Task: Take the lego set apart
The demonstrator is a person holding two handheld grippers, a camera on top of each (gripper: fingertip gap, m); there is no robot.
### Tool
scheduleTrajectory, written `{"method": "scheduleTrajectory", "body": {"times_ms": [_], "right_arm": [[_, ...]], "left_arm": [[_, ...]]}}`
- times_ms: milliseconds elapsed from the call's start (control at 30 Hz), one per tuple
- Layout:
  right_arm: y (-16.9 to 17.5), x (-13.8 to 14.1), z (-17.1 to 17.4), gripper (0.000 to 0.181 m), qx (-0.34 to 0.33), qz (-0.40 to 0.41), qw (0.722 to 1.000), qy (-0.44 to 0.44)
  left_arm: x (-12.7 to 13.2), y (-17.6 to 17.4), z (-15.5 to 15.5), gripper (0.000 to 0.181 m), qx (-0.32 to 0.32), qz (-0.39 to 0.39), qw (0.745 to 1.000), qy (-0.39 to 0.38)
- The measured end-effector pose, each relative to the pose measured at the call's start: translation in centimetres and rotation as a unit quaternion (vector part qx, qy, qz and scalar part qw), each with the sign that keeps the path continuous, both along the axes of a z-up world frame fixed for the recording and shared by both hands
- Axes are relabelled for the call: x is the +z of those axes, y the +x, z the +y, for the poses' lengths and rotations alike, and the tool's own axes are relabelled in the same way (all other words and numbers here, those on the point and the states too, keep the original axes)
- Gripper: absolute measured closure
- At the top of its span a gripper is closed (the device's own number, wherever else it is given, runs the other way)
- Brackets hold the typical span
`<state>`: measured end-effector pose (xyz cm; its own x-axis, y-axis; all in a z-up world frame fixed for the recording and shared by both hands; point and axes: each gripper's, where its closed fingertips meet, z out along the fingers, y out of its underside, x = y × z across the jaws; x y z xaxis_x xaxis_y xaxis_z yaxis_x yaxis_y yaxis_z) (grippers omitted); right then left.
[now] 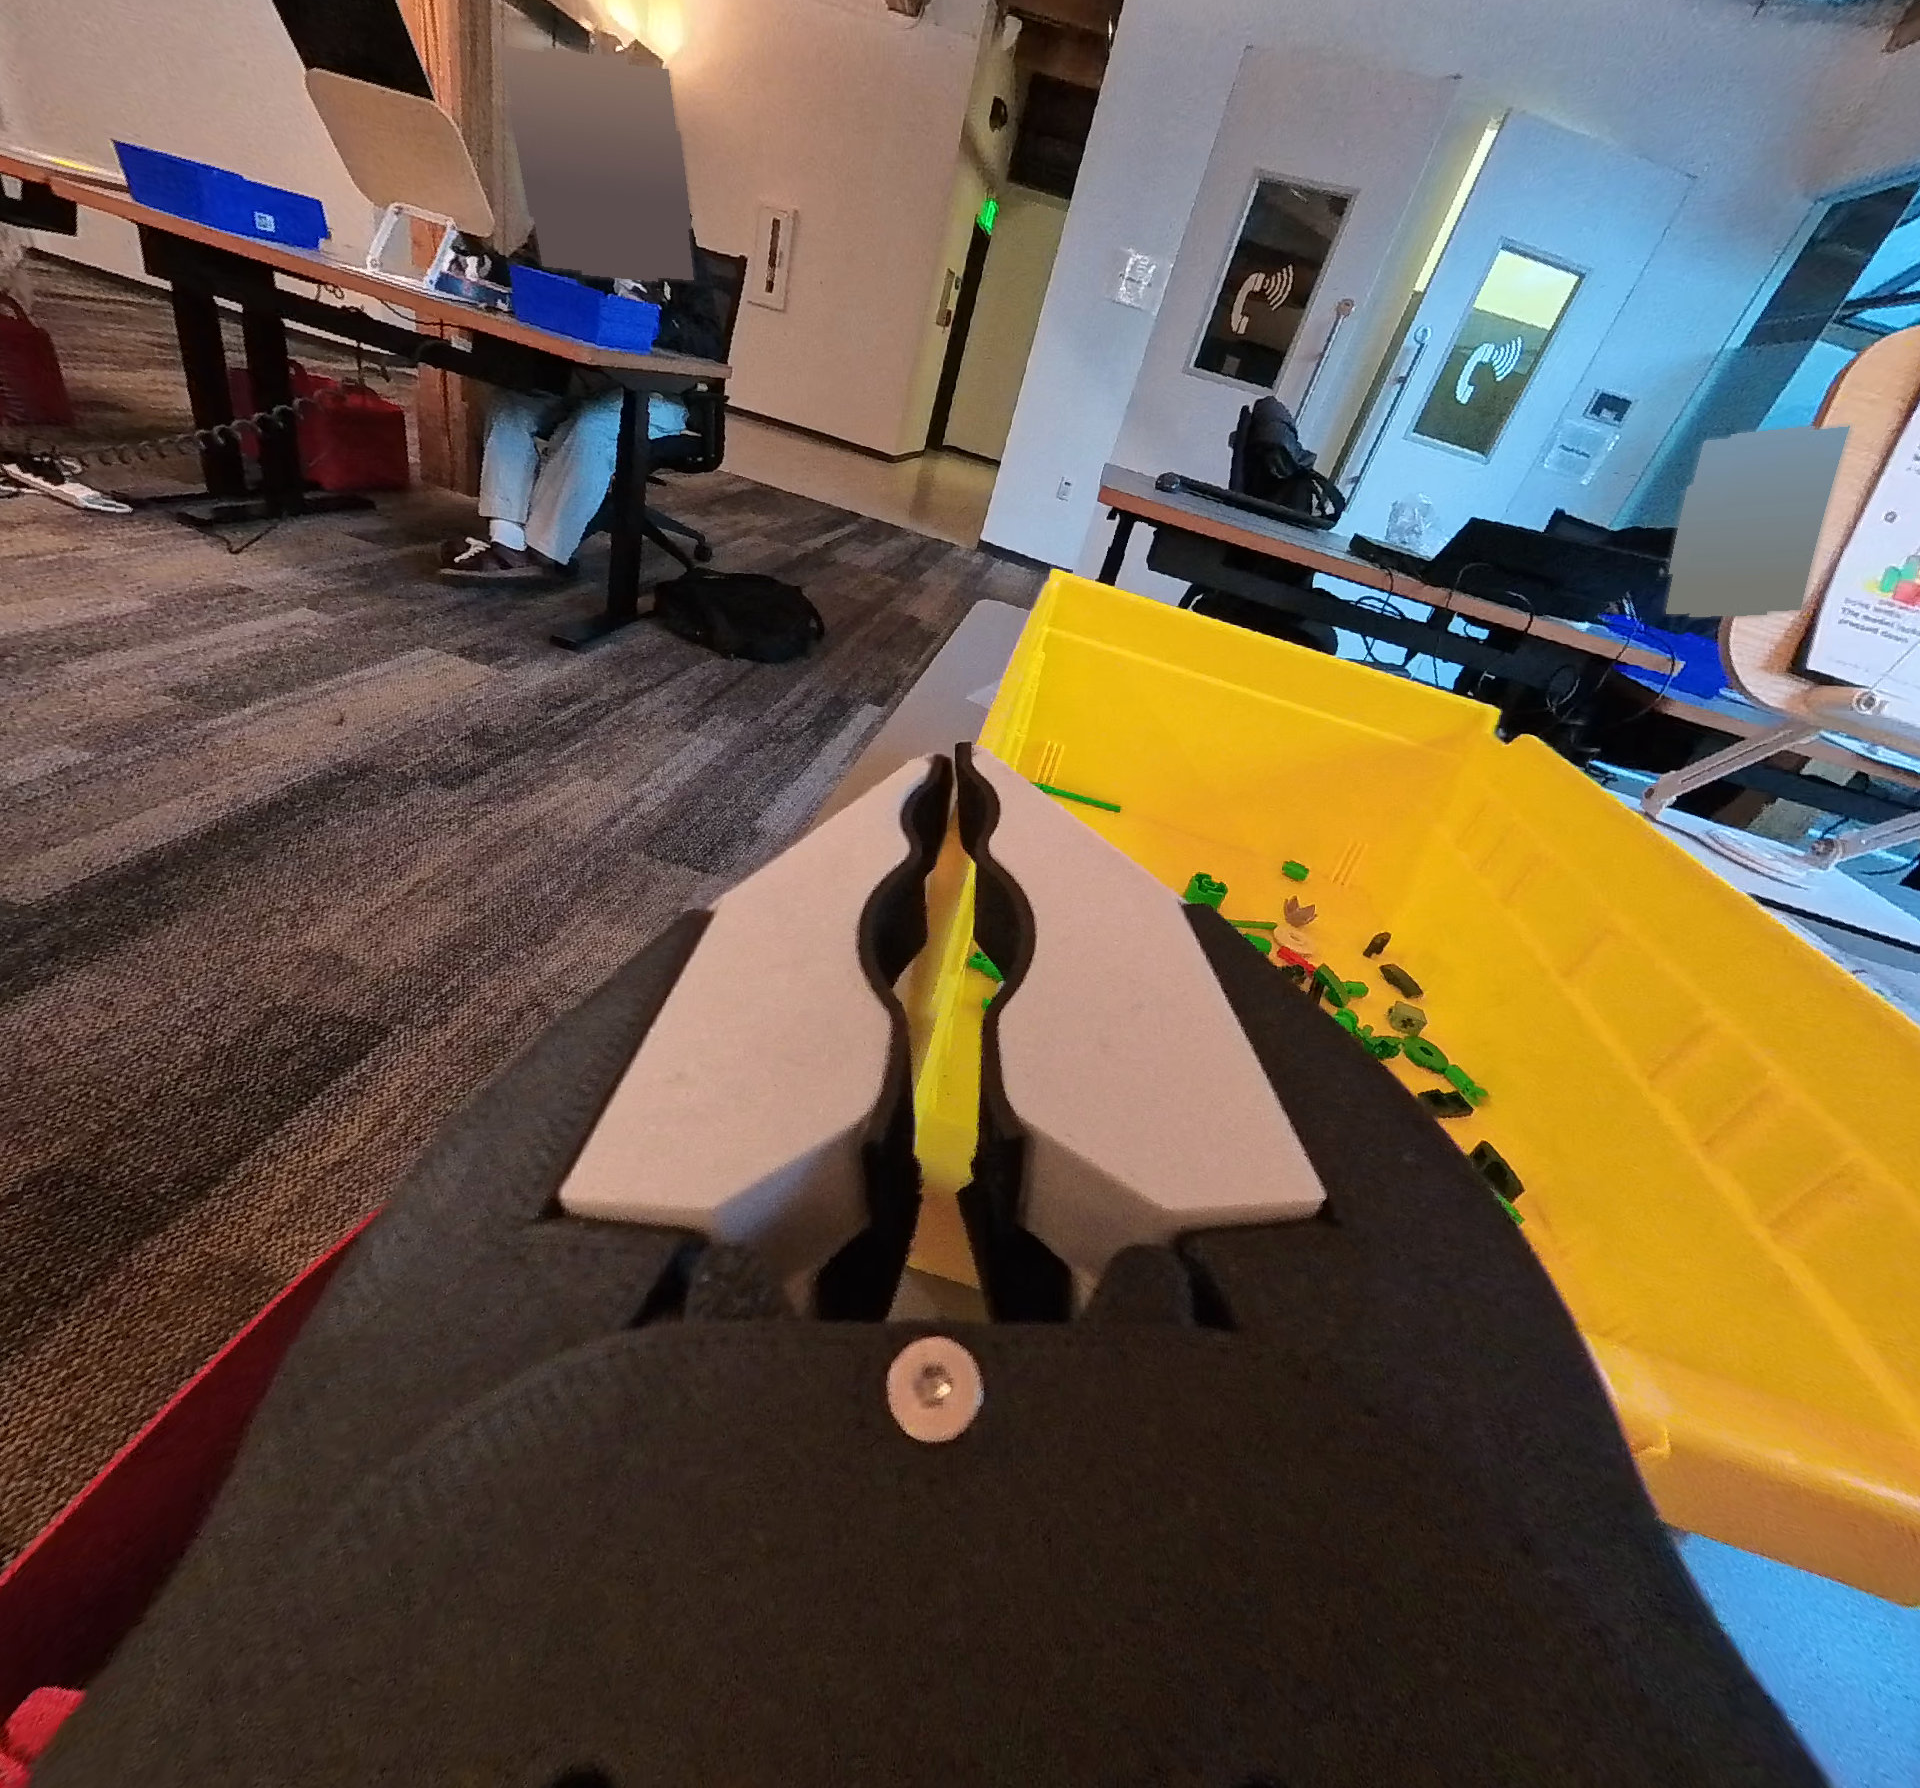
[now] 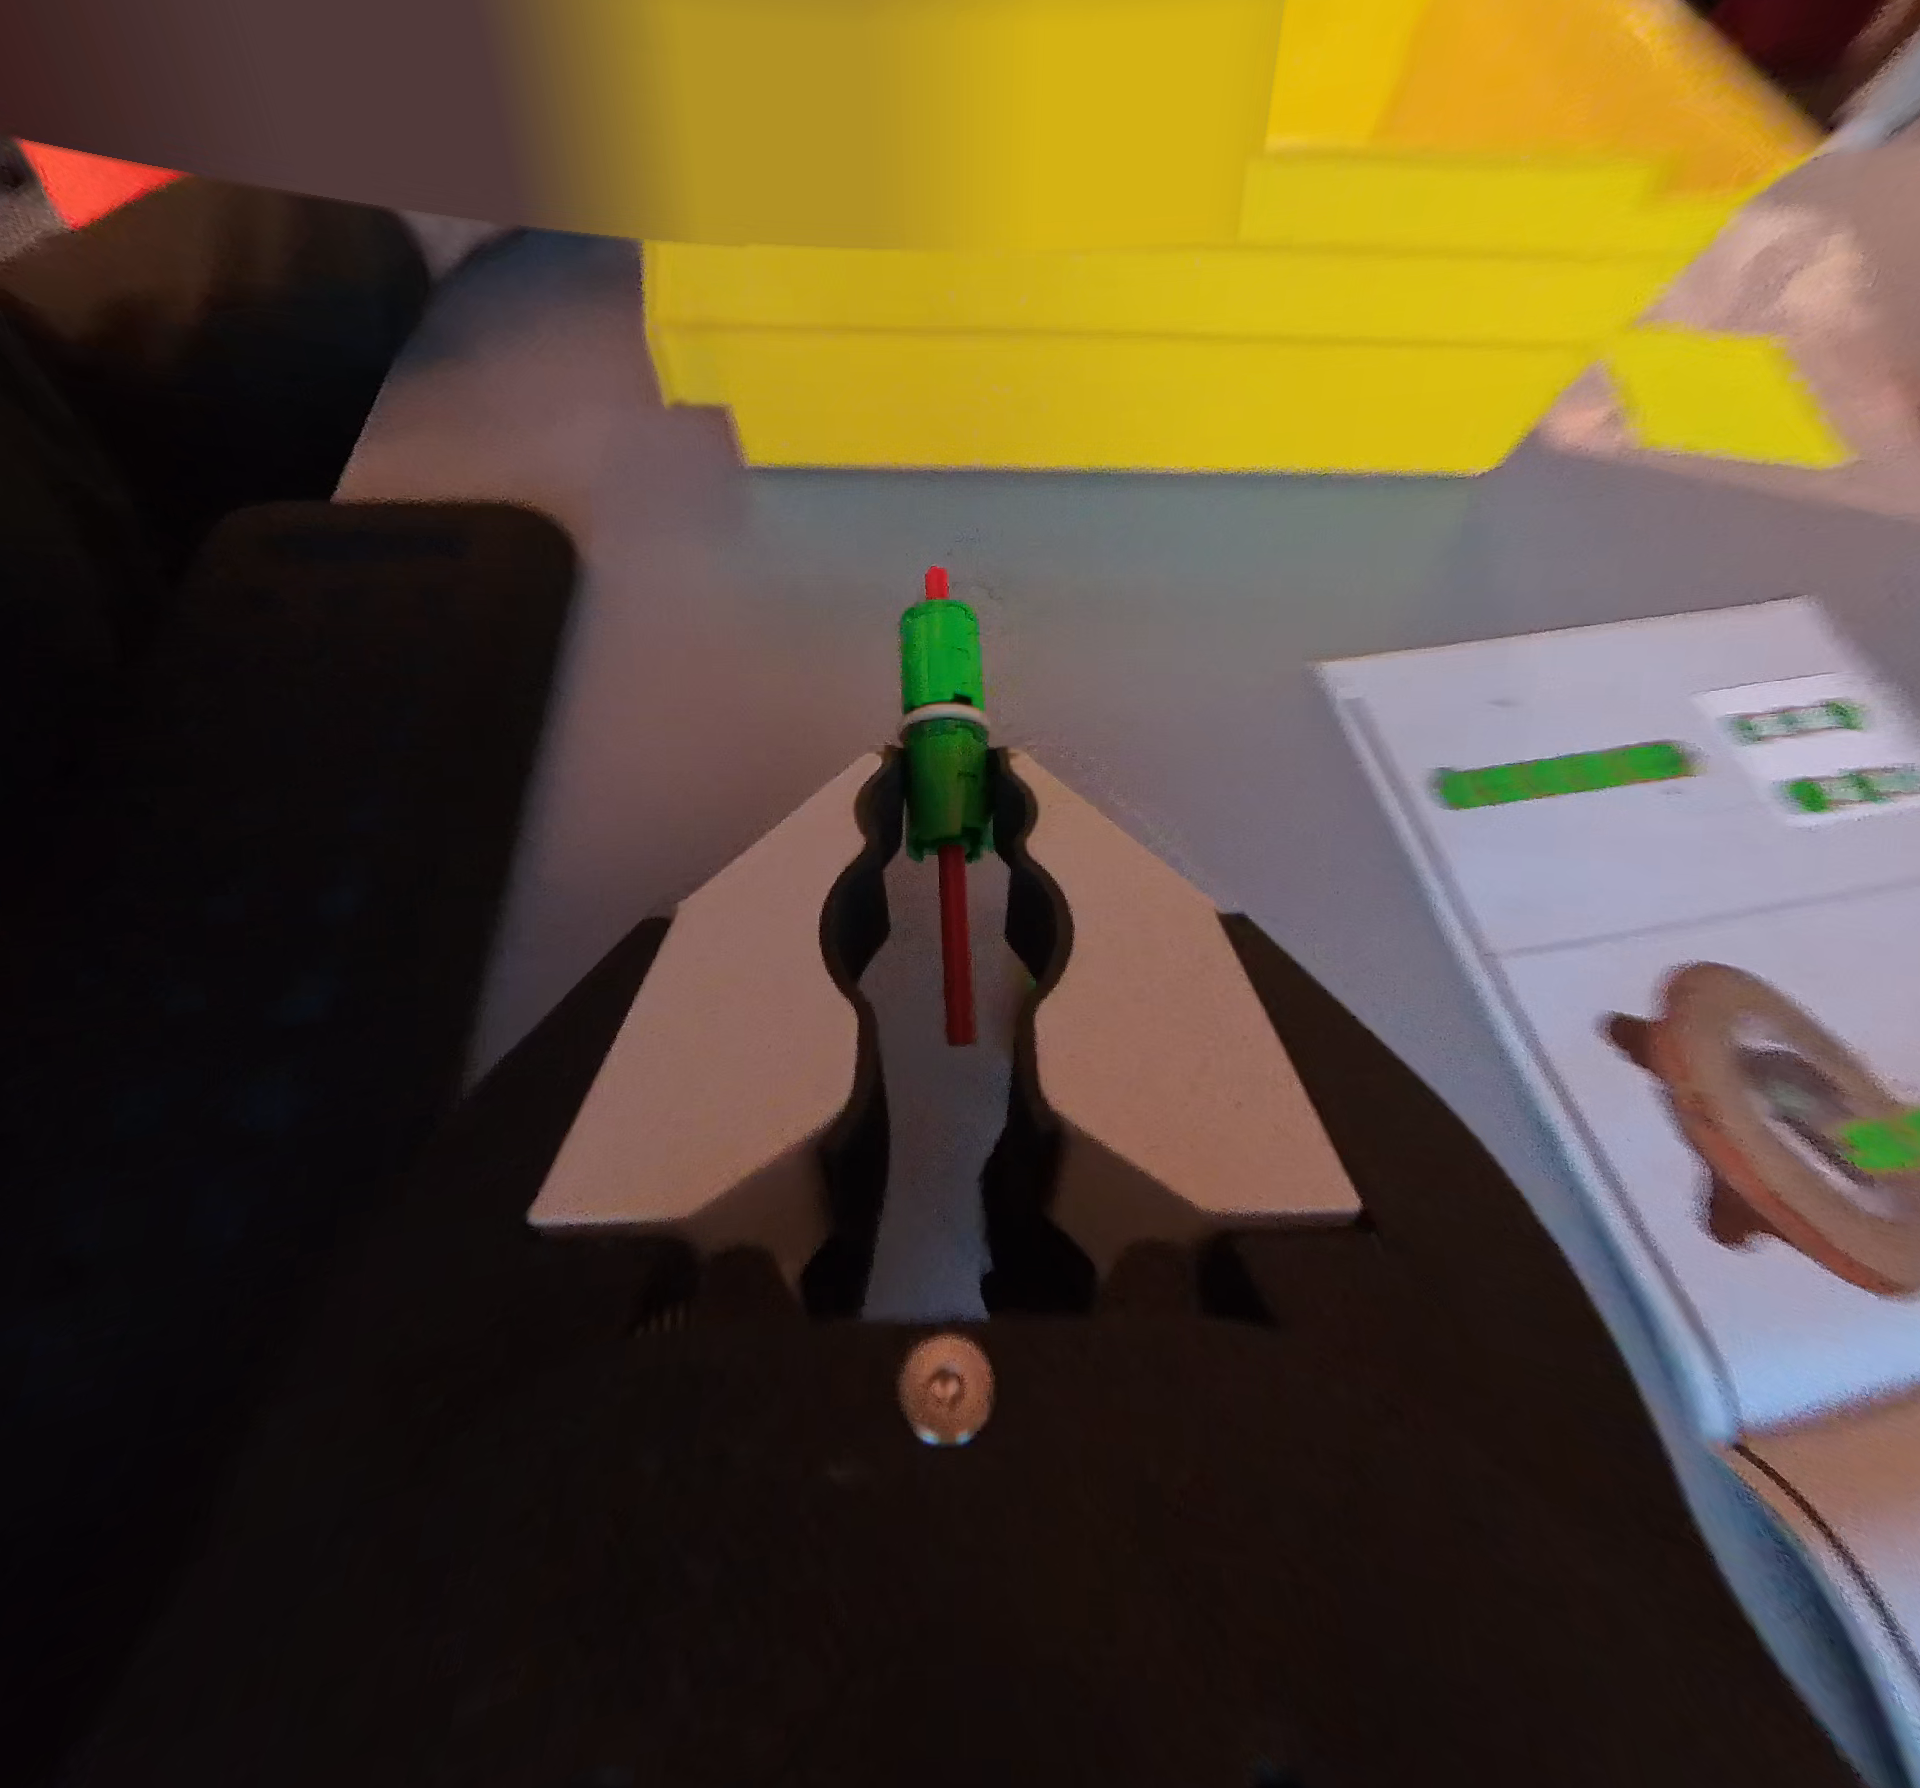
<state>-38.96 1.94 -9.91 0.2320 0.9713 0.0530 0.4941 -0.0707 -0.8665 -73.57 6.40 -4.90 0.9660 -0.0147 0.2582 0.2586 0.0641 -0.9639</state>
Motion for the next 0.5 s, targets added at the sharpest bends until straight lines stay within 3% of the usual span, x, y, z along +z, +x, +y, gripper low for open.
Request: {"method": "scheduleTrajectory", "body": {"times_ms": [167, 300, 500], "right_arm": [[-2.6, -4.1, -2.0, 0.166, 0.047, -0.127, 0.99, -0.047], [-3.4, -5.8, -2.6, 0.165, 0.07, -0.177, 0.98, -0.052], [-4.4, -4.2, -3.1, 0.153, 0.098, -0.149, 0.98, -0.086]], "left_arm": [[0.6, -0.4, -0.3, 0.181, -0.007, -0.019, 0.999, 0.029], [0.6, 0.0, -0.1, 0.181, -0.016, -0.011, 0.999, 0.027], [0.8, 0.0, -0.2, 0.181, -0.022, -0.019, 0.999, 0.036]]}}
